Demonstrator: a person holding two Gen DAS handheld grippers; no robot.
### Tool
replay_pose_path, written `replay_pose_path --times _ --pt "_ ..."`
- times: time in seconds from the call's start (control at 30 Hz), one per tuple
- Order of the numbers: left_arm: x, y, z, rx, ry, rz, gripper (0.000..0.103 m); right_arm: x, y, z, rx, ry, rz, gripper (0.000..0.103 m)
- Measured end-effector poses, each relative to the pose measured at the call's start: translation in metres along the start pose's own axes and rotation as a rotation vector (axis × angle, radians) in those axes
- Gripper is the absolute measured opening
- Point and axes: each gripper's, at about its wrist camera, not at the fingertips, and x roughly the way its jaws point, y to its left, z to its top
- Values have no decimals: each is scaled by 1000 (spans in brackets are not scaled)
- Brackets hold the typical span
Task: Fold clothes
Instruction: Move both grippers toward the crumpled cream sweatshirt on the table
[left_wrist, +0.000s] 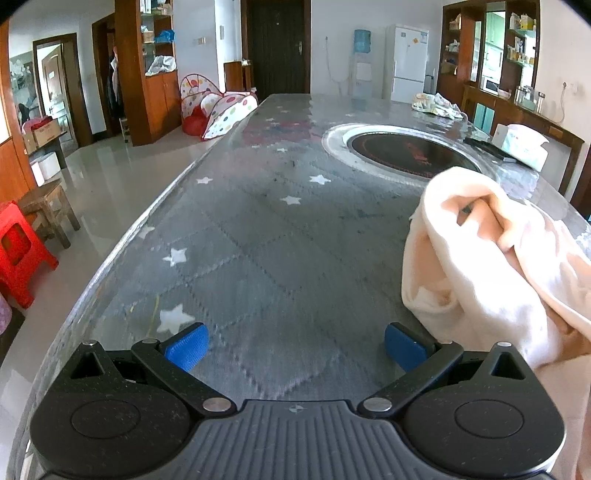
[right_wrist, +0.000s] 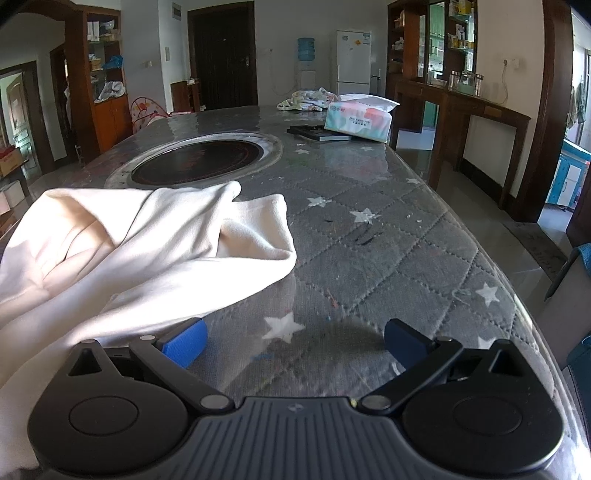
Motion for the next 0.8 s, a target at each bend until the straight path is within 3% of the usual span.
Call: replay_pose_path --times 0.47,0.8 --pt "-27 -10 -13 -17 53 22 103 -34 7 -10 -19 -15 28 103" --pt "-49 -19 -18 -1 37 38 103 -57 14 -17 -20 -25 60 103"
